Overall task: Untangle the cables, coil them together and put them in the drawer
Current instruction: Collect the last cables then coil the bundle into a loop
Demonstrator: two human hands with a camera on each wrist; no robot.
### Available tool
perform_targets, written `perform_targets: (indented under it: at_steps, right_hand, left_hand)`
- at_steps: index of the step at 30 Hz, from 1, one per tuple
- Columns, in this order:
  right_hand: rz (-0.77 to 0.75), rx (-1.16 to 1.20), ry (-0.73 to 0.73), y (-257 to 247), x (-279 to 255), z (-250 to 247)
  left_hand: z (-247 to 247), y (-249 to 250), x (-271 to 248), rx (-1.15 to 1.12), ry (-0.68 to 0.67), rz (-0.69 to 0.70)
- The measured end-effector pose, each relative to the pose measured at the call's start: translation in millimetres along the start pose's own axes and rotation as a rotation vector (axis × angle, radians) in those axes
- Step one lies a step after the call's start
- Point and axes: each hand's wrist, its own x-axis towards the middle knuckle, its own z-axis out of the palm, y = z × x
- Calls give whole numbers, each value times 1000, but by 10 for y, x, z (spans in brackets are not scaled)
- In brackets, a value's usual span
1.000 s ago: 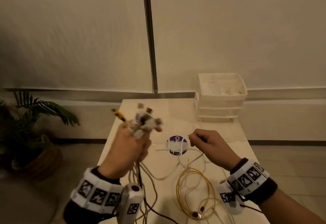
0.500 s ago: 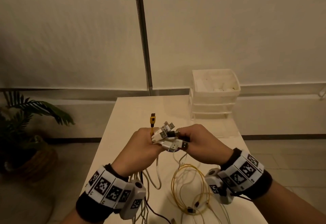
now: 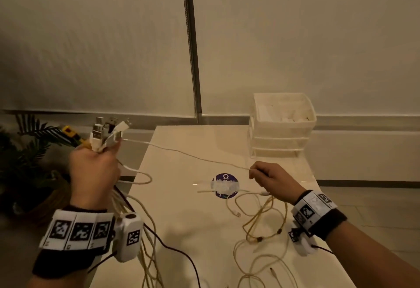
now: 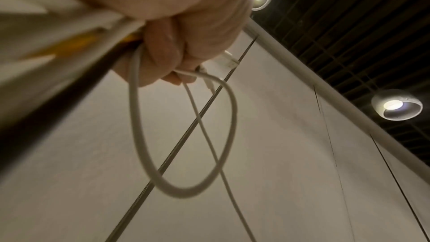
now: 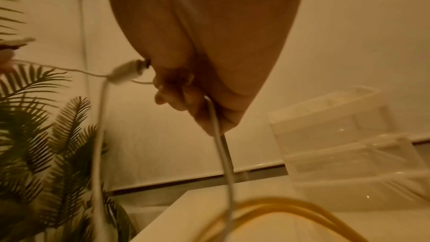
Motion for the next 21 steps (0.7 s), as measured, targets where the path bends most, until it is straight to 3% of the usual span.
perform_targets:
  at_steps: [3, 7, 10, 17, 21]
  right_hand:
    - [62, 72, 79, -36, 103, -44]
    - [50, 239, 23, -237, 119, -79]
    - [16, 320, -10, -381, 111, -98]
    - [-162, 266, -76, -837, 82, -171]
    - [-264, 189, -81, -1027, 49, -160]
  left_hand:
    - [95, -65, -133, 158, -52, 116]
    - [242, -113, -243, 379, -130, 221]
    - [270, -83, -263, 394, -155, 284]
    - [691, -34, -452, 440, -598, 449]
    - [909, -44, -594, 452, -628, 440]
